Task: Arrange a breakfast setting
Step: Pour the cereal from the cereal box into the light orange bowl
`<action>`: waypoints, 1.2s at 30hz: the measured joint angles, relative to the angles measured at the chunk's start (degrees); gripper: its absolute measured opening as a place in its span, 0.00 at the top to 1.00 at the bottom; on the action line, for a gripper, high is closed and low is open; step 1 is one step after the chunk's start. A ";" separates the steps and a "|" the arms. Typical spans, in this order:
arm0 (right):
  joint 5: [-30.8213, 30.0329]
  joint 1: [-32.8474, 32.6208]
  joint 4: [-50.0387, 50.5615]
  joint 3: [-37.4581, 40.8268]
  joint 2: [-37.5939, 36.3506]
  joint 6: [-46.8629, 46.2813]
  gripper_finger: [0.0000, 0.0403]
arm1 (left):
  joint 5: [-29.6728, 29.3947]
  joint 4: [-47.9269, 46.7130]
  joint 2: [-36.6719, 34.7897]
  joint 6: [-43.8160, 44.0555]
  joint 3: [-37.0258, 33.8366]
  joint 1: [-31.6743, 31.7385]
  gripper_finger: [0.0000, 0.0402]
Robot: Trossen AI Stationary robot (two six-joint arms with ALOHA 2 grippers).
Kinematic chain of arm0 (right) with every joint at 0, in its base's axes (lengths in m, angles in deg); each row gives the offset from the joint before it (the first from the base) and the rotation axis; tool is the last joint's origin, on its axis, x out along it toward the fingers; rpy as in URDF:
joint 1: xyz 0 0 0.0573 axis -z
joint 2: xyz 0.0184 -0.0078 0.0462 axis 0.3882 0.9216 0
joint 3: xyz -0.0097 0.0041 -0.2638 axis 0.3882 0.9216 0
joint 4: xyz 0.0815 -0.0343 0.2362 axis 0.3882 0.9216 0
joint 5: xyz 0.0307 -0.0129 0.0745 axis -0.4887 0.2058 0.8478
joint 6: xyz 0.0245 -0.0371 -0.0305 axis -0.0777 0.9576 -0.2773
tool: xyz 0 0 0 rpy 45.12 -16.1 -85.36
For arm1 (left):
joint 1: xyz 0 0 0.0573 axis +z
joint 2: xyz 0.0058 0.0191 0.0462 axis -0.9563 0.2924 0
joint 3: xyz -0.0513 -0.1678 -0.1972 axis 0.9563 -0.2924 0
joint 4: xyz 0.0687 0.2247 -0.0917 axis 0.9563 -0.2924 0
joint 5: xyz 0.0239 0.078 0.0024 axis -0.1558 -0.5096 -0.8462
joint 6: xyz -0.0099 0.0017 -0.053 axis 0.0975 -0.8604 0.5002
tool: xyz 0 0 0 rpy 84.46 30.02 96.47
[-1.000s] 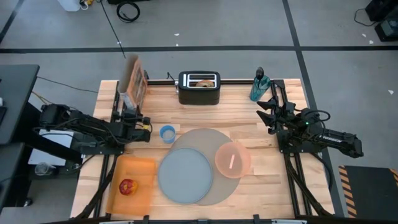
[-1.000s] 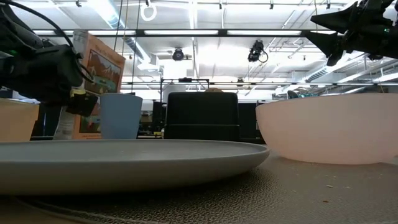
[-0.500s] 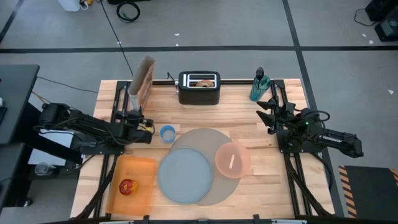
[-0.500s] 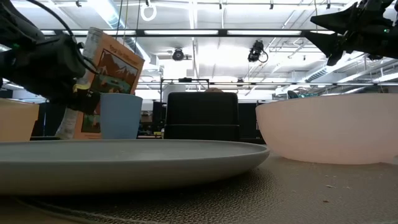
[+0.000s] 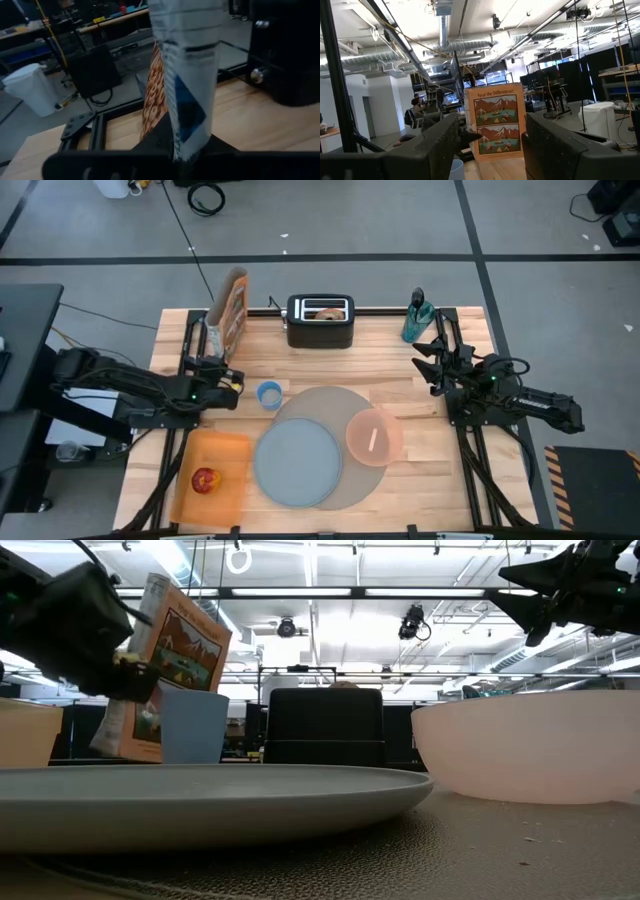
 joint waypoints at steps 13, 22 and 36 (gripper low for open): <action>-0.13 0.00 0.13 0.00 0.00 -0.02 0.40 | 4.14 5.28 -13.78 -13.79 0.00 -7.95 0.97; -0.07 0.00 3.05 0.00 0.02 -1.91 0.40 | 11.26 19.77 -20.79 -34.51 0.00 -9.95 0.97; 0.74 0.00 9.42 0.00 0.01 -4.55 0.40 | 23.79 17.28 -22.10 -48.48 12.94 -8.69 0.97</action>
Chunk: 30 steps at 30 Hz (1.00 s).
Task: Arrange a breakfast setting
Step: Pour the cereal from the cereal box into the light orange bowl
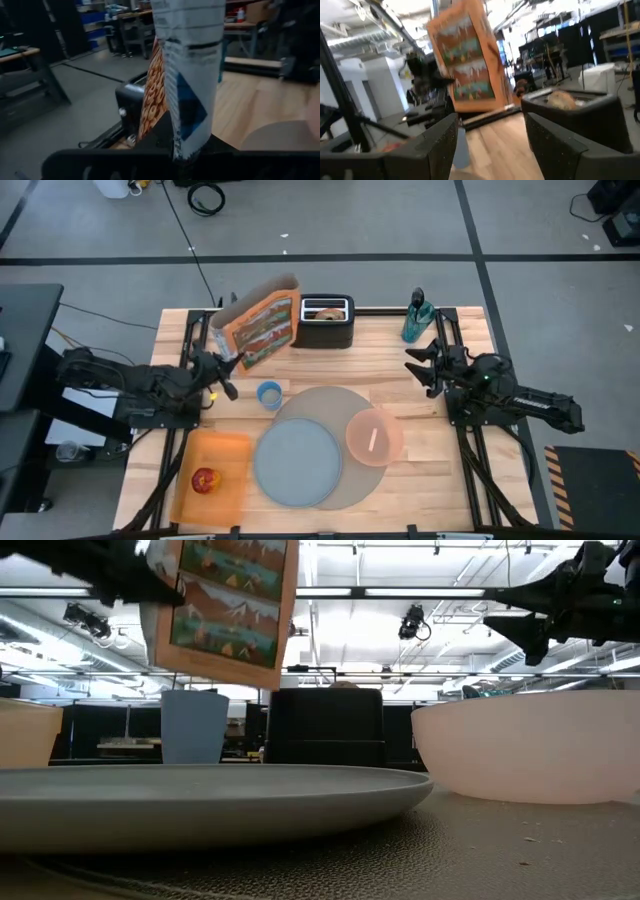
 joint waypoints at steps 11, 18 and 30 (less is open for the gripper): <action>-1.71 -5.81 11.83 -4.82 9.20 -3.18 0.42 | 17.89 -1.58 7.58 -1.13 6.94 4.45 0.97; -11.07 -11.83 20.24 -12.25 19.54 -3.36 0.43 | 27.69 -3.47 14.23 -4.12 14.25 8.68 0.97; -23.05 -20.12 41.14 -27.32 28.61 -8.65 0.43 | 39.98 -15.53 26.19 -10.38 28.55 17.53 0.97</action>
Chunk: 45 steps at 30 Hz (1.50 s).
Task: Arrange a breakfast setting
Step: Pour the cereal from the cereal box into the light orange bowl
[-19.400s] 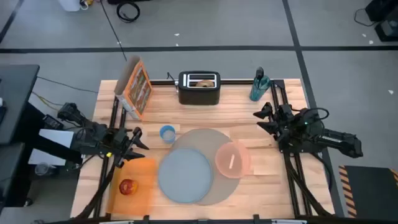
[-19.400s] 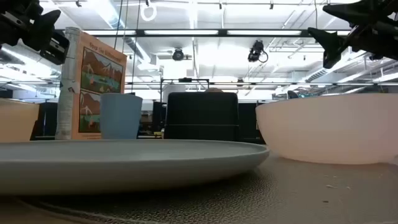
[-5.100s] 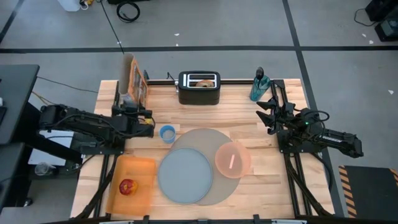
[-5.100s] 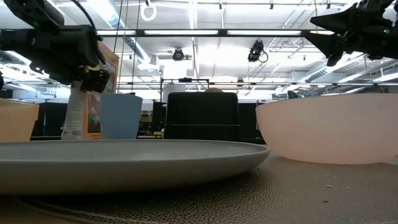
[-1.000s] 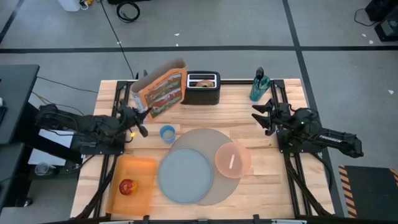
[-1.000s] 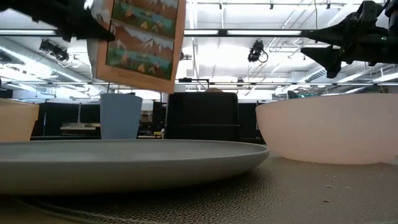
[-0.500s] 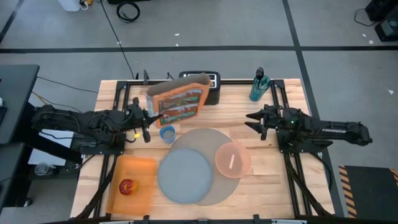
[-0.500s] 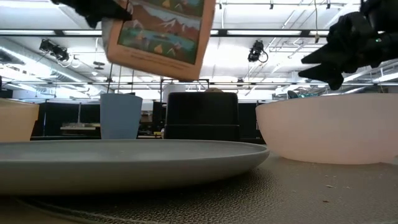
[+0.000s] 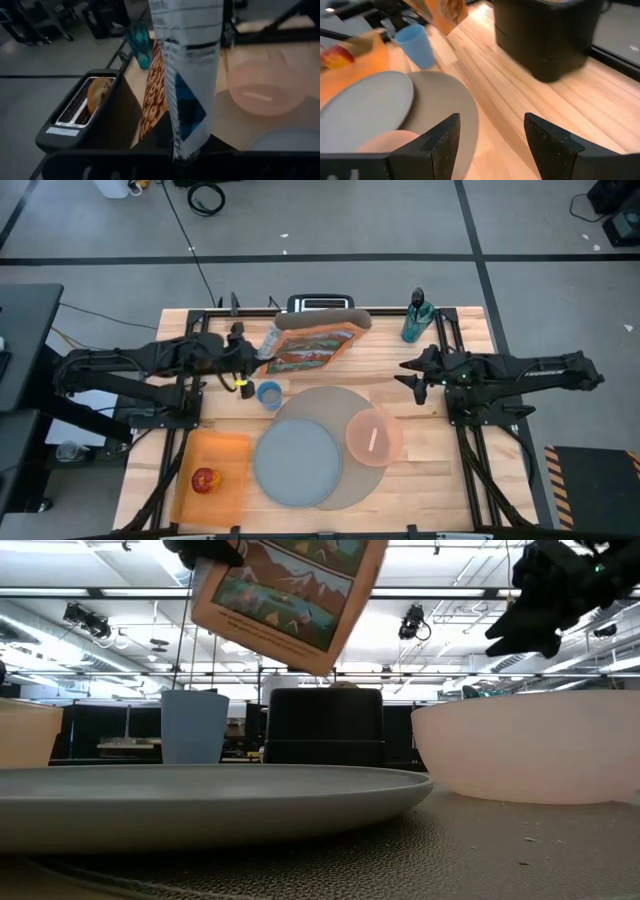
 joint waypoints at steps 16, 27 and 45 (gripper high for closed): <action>3.85 -1.67 13.63 -6.05 0.06 -9.42 0.43 | 8.70 -19.15 18.28 -12.93 19.20 -1.02 0.97; 1.83 -2.23 18.45 -6.05 -0.49 -13.59 0.43 | 8.35 -32.16 25.85 -21.48 35.02 -1.99 0.97; -6.76 -6.13 13.76 -6.05 -0.49 -14.93 0.43 | 3.54 -46.75 39.30 -29.69 48.26 -5.28 0.97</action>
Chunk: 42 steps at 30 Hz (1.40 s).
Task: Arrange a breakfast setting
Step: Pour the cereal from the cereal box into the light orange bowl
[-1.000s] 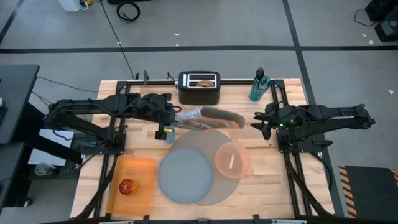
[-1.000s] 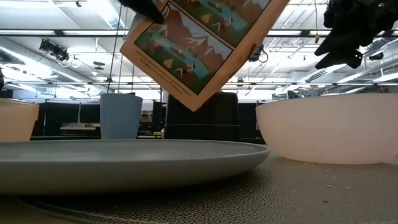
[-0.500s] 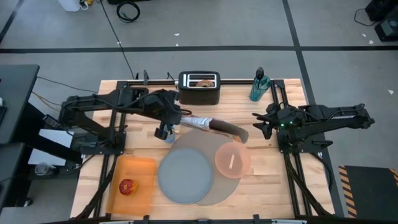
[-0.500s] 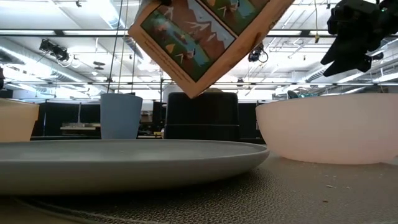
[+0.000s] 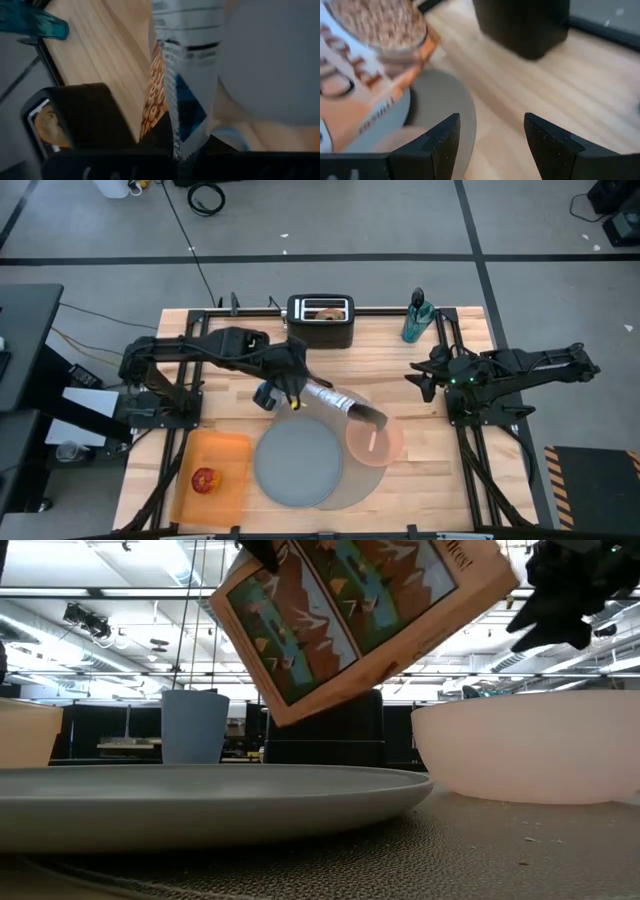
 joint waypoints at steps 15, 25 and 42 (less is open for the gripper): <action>-3.47 -0.02 -6.86 0.00 6.01 4.32 0.43 | -12.54 1.06 2.56 -10.25 -0.01 -2.47 0.97; -3.95 -0.02 -8.37 0.02 7.30 5.32 0.43 | -21.25 2.19 5.01 -16.93 -0.07 -6.01 0.97; -4.02 -0.02 -9.89 0.02 8.17 9.68 0.43 | -32.36 7.20 8.25 -25.99 -0.03 -9.28 0.97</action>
